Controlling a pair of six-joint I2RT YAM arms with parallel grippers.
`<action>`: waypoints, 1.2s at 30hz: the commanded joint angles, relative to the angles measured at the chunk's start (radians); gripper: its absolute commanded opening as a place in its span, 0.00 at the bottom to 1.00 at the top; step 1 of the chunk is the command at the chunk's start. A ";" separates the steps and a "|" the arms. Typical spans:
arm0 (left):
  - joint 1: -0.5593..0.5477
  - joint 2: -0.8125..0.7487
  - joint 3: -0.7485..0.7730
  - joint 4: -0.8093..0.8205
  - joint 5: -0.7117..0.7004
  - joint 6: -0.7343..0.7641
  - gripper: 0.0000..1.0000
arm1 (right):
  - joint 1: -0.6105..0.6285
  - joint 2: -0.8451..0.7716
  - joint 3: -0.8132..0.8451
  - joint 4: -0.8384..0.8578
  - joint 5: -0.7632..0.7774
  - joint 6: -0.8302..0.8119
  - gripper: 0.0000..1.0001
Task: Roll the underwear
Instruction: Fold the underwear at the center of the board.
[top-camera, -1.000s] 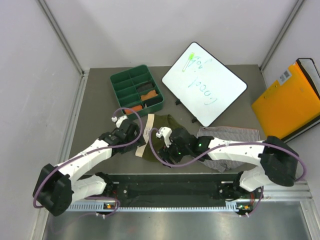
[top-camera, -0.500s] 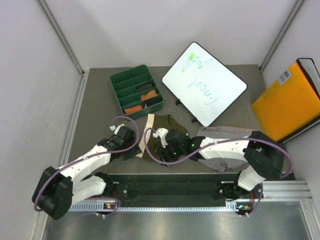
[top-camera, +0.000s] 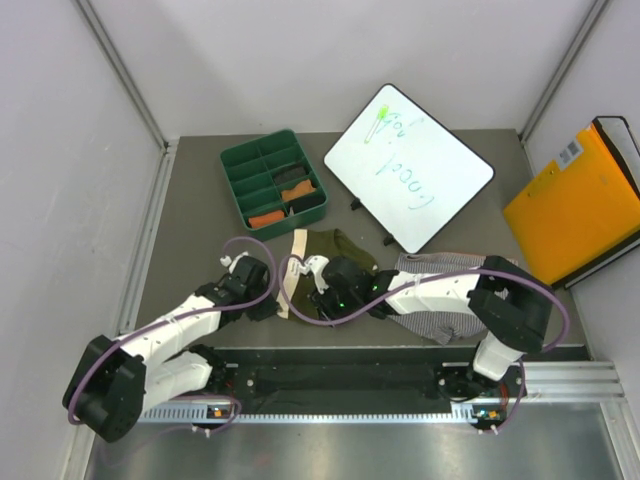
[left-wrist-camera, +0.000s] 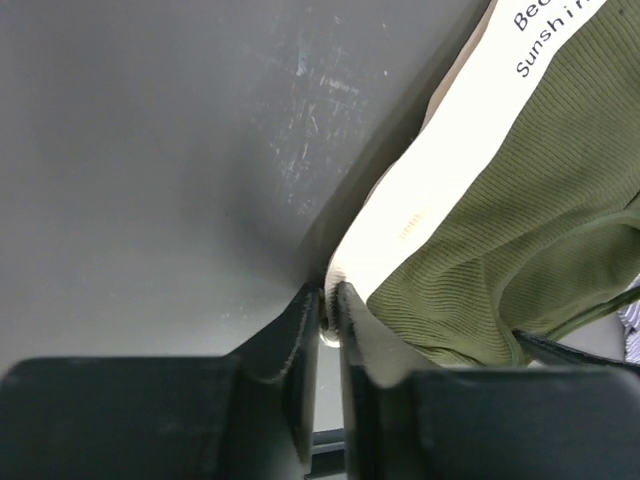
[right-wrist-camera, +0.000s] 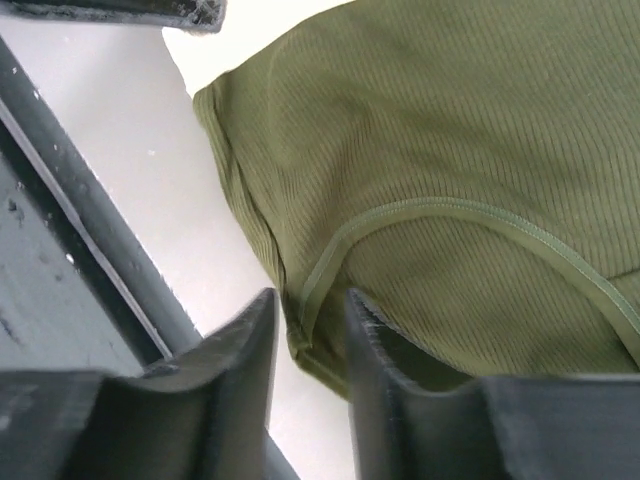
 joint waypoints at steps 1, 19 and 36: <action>0.002 -0.026 -0.009 0.018 0.003 -0.005 0.14 | 0.012 0.010 0.049 0.004 -0.004 0.008 0.20; 0.000 -0.158 0.077 -0.115 0.121 -0.001 0.00 | 0.084 -0.219 -0.052 -0.039 0.049 0.028 0.57; 0.002 -0.199 0.120 -0.181 0.110 0.005 0.00 | 0.250 -0.077 -0.126 0.231 0.345 -0.233 0.71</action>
